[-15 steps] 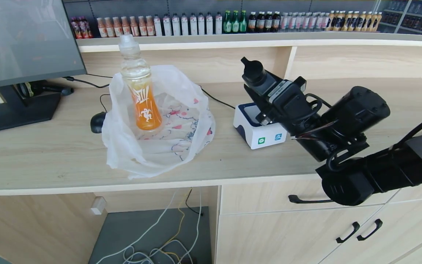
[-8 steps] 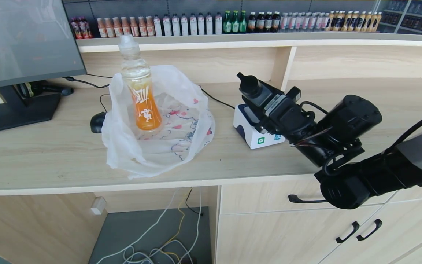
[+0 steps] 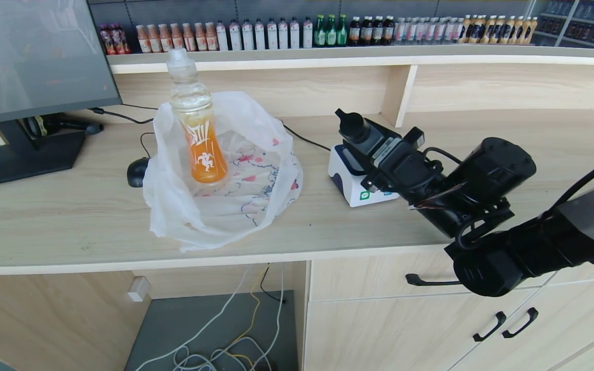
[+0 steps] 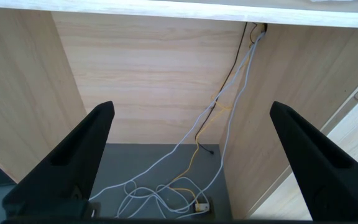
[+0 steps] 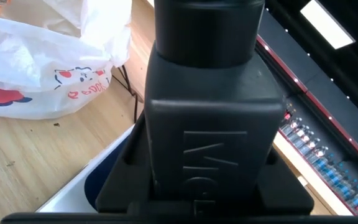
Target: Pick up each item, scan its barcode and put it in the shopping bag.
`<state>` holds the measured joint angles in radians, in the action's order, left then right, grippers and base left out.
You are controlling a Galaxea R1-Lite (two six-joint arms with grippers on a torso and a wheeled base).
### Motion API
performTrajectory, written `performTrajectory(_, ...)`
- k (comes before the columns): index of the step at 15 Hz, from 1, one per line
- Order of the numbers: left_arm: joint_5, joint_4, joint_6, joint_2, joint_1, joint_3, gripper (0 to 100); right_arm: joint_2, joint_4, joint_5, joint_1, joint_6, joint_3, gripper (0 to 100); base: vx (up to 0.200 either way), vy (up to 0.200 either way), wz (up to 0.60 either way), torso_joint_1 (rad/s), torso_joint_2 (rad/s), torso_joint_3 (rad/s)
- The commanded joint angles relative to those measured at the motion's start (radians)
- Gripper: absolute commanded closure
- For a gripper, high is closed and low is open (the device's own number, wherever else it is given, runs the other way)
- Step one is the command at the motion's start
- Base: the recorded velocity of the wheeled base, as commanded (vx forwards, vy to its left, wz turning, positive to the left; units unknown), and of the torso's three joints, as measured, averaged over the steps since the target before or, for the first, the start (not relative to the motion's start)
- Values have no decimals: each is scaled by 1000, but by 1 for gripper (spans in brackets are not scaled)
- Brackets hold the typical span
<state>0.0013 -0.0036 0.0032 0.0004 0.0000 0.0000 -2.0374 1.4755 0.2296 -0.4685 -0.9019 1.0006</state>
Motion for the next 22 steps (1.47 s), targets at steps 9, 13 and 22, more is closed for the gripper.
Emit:
performTrajectory(9, 0, 1, 0, 0, 0, 0, 0, -4, -4, 2, -1, 1, -10, 100, 0, 0, 0, 0, 0, 0)
performTrajectory(13, 0, 1, 0, 0, 0, 0, 0, -1, -3, 2, -2, 6, -7, 100, 0, 0, 0, 0, 0, 0)
performTrajectory(22, 0, -1, 0, 0, 0, 0, 0, 129, -95, -3, -27, 78, 16, 100, 0, 0, 0, 0, 0, 0)
